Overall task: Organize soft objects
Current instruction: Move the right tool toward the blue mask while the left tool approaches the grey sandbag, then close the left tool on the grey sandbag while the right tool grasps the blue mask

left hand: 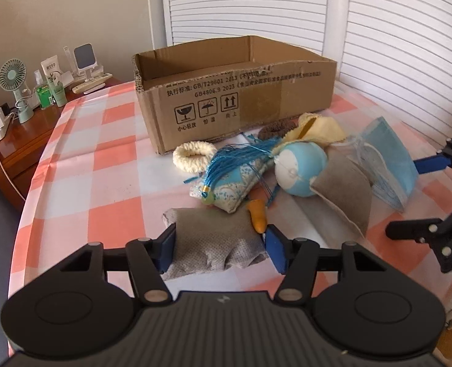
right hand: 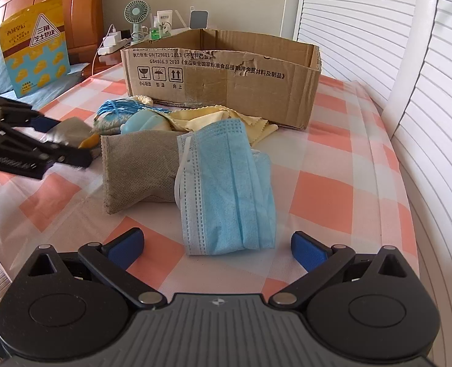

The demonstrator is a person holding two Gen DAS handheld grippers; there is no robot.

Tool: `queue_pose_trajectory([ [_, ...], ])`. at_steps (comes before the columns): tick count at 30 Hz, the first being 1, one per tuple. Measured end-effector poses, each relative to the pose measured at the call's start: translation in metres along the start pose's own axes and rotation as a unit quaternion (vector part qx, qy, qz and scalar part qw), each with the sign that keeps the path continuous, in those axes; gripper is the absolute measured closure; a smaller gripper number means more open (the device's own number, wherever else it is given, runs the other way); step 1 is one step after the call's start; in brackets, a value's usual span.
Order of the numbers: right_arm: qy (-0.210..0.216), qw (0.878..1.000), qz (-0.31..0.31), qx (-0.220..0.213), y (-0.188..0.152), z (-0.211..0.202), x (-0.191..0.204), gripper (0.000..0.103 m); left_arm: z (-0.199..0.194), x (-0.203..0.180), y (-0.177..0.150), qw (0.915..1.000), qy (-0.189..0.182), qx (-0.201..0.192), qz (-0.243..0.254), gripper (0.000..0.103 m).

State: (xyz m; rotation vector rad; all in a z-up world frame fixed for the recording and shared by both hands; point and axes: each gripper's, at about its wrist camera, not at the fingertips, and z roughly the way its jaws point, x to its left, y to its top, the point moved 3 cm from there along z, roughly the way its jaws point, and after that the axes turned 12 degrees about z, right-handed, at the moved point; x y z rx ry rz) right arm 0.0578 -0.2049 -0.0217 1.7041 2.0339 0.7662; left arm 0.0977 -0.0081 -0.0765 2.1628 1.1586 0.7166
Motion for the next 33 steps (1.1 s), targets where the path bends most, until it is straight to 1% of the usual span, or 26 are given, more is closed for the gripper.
queue_pose_trajectory([
  [3,0.0,1.0,0.0,0.0,0.0,0.0,0.0,0.0,-0.01,-0.002,-0.008,0.9996,-0.026,0.008,0.01,0.036],
  [5,-0.001,1.0,0.001,0.0,-0.001,0.0,0.001,0.0,-0.016,-0.003,-0.014,0.9992,-0.034,0.013,0.015,0.026],
  [7,-0.002,1.0,0.002,0.0,-0.001,-0.001,0.001,0.0,-0.02,-0.003,-0.021,0.9992,-0.035,0.013,0.013,0.021],
  [10,-0.003,1.0,0.003,0.0,-0.001,-0.001,0.001,0.0,-0.02,-0.001,-0.028,0.9995,-0.031,0.009,0.005,0.021],
  [12,-0.004,1.0,0.003,0.001,-0.001,-0.001,0.001,0.0,-0.018,0.001,-0.028,0.9993,-0.036,0.007,-0.007,0.024],
  [13,-0.005,1.0,0.004,0.002,0.0,-0.001,0.002,0.0,-0.017,0.001,-0.027,0.9994,-0.034,0.004,-0.006,0.031],
  [14,-0.006,1.0,0.004,0.004,0.0,-0.001,0.002,0.0,-0.016,0.0,-0.027,0.9993,-0.036,-0.001,-0.006,0.039],
  [15,-0.007,1.0,0.004,0.006,0.0,-0.001,0.002,0.0,-0.015,0.0,-0.026,0.9993,-0.037,-0.006,-0.006,0.043],
  [16,-0.008,1.0,0.004,0.008,0.0,-0.001,0.003,0.0,-0.016,-0.001,-0.024,0.9993,-0.037,-0.009,-0.004,0.054],
  [17,-0.009,1.0,0.004,0.009,0.0,-0.001,0.003,0.0,-0.017,-0.001,-0.023,0.9993,-0.037,-0.008,-0.002,0.06],
  [20,-0.012,1.0,0.005,0.011,0.001,-0.001,0.004,0.0,-0.022,0.0,-0.018,0.9992,-0.035,-0.012,0.011,0.065],
  [23,-0.013,1.0,-0.002,0.011,0.002,-0.001,0.006,0.0,-0.029,0.008,-0.014,0.999,-0.043,-0.005,0.007,0.065],
  [26,-0.013,1.0,-0.005,0.01,0.003,0.0,0.005,0.0,-0.042,0.011,-0.011,0.9989,-0.043,-0.003,0.02,0.064],
  [29,-0.014,1.0,-0.008,0.007,0.006,0.003,0.006,0.0,-0.05,0.01,-0.01,0.9983,-0.034,0.004,0.047,0.064],
  [31,-0.014,1.0,-0.014,0.002,0.008,0.003,0.008,0.001,-0.049,0.009,-0.01,0.9975,-0.018,0.013,0.067,0.064],
  [33,-0.013,1.0,-0.02,-0.003,0.011,0.004,0.009,0.002,-0.049,0.01,-0.011,0.9976,-0.017,0.018,0.064,0.064],
])
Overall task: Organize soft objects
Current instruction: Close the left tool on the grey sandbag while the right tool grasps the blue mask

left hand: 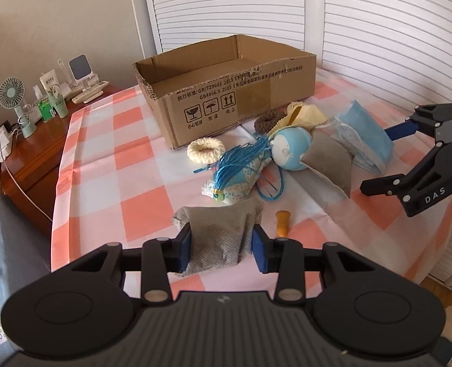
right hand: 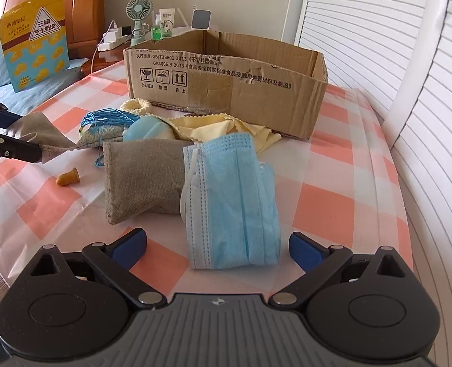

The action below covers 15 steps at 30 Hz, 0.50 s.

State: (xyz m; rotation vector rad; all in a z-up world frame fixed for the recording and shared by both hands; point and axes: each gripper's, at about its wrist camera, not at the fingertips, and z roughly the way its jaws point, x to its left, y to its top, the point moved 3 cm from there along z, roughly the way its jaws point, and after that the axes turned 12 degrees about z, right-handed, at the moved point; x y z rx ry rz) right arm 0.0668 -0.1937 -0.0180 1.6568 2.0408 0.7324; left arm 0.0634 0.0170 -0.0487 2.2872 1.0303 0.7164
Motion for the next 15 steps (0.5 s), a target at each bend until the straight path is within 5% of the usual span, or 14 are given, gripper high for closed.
queue_pose_trajectory([
  [8,-0.002,1.0,-0.012,-0.006,0.011,0.007,-0.008,0.013,0.003,-0.002,-0.002,0.9998,-0.013,0.005,-0.015,0.064],
  [15,0.006,1.0,-0.005,0.007,0.015,0.005,-0.016,0.044,0.002,-0.002,-0.001,0.9997,-0.018,0.003,-0.017,0.064],
])
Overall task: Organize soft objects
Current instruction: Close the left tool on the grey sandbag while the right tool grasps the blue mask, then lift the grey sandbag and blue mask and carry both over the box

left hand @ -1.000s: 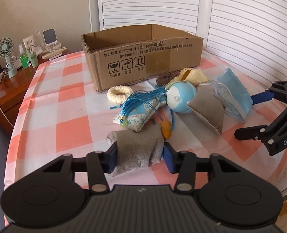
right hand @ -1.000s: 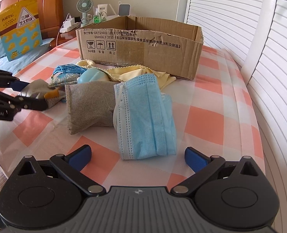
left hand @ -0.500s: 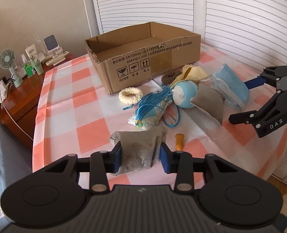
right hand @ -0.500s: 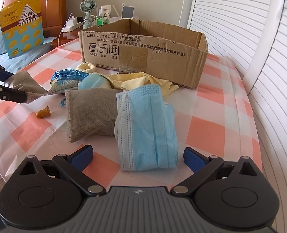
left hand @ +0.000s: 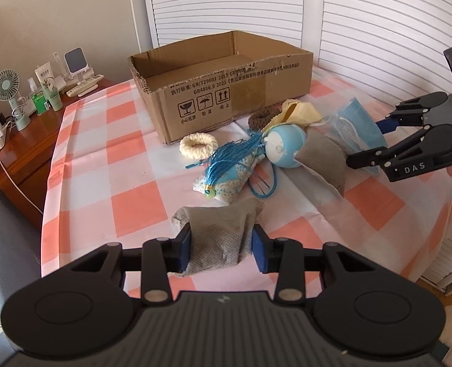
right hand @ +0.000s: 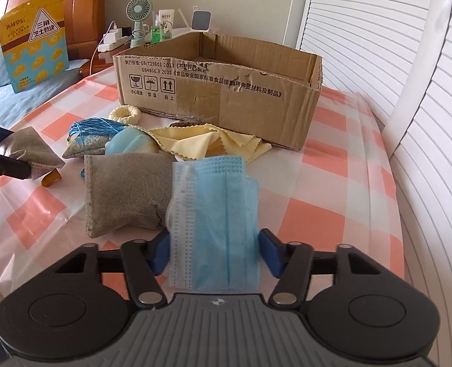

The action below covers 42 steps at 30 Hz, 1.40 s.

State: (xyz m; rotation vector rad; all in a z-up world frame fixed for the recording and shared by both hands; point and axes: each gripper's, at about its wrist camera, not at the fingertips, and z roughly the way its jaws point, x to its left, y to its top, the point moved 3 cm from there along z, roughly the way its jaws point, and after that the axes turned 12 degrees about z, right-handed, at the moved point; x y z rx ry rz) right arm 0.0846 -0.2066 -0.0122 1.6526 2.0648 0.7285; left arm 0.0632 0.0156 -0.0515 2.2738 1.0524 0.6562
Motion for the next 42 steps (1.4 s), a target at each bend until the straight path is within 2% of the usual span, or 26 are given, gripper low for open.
queue_pose_trajectory([
  [1,-0.003,1.0,0.0,0.001,0.0,-0.001,0.0,0.051,0.0,0.0,0.0,1.0,0.0,0.0,0.0,0.064],
  [5,-0.011,1.0,0.006,-0.001,-0.002,-0.008,-0.003,0.058,0.0,0.001,0.0,1.0,-0.003,0.002,-0.003,0.064],
  [7,-0.01,1.0,0.013,-0.001,-0.003,-0.013,-0.006,0.067,-0.001,0.001,0.0,1.0,-0.004,0.001,-0.003,0.064],
  [14,-0.019,1.0,0.016,-0.009,-0.002,-0.031,-0.011,0.077,-0.009,0.001,0.004,0.9999,-0.015,-0.003,-0.002,0.064],
  [29,-0.031,0.999,0.007,-0.042,0.012,-0.068,-0.012,0.081,-0.034,0.0,0.02,0.9991,-0.03,-0.03,0.0,0.064],
  [42,-0.076,0.995,0.001,-0.057,0.012,-0.1,-0.029,0.084,-0.042,-0.005,0.033,0.9979,-0.036,-0.052,0.012,0.064],
])
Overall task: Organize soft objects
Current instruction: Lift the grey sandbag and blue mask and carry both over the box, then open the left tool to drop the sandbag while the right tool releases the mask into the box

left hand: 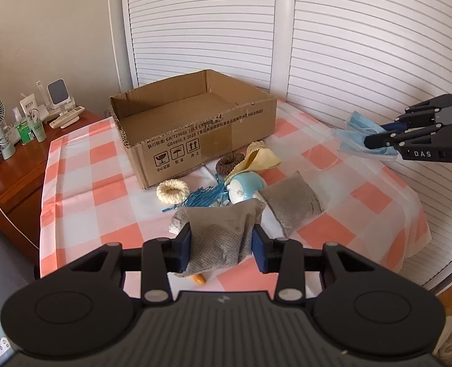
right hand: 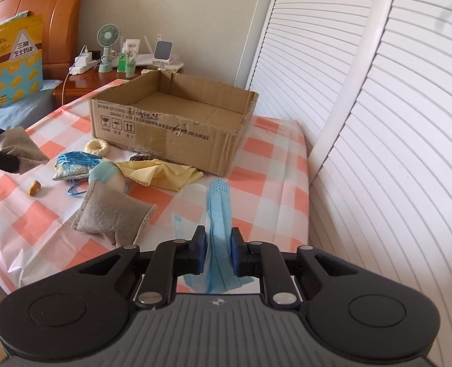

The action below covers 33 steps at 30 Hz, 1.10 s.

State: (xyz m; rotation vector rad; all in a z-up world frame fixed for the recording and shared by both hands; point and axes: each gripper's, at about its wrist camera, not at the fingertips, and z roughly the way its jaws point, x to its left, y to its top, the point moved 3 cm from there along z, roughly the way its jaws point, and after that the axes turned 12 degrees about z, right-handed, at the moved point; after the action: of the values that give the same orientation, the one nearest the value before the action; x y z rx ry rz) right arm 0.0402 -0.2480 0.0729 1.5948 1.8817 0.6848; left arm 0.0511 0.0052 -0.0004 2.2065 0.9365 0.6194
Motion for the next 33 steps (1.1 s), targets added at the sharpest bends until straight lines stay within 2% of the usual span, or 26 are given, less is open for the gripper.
queue_pose_trajectory([
  [3,-0.013,1.0,-0.008,-0.009,0.005,0.0,-0.002,0.084,-0.001,-0.001,0.002,1.0,-0.003,-0.003,0.0,0.064],
  [10,-0.002,1.0,-0.003,-0.015,0.025,0.011,-0.003,0.084,0.002,0.005,0.013,1.0,-0.005,-0.005,0.0,0.064],
  [16,0.016,0.999,-0.016,-0.038,0.062,0.023,0.005,0.084,0.017,0.029,0.046,0.9998,0.006,-0.017,0.004,0.064],
  [21,0.023,0.998,-0.021,-0.061,0.101,0.036,0.008,0.084,0.048,0.065,0.089,0.9993,0.021,-0.031,0.003,0.064],
  [28,0.024,0.997,-0.02,-0.07,0.142,0.064,0.006,0.084,0.12,0.108,0.138,0.999,0.031,-0.025,-0.018,0.063],
  [30,0.024,0.997,-0.018,-0.068,0.15,0.073,0.005,0.084,0.141,0.117,0.147,0.999,0.029,-0.022,-0.025,0.057],
  [32,0.026,0.998,-0.014,-0.064,0.154,0.082,0.006,0.084,0.16,0.126,0.154,0.9986,0.032,-0.026,-0.033,0.02],
  [33,0.027,0.998,-0.014,-0.061,0.156,0.086,0.008,0.084,0.168,0.13,0.156,0.9982,0.036,-0.028,-0.038,0.014],
])
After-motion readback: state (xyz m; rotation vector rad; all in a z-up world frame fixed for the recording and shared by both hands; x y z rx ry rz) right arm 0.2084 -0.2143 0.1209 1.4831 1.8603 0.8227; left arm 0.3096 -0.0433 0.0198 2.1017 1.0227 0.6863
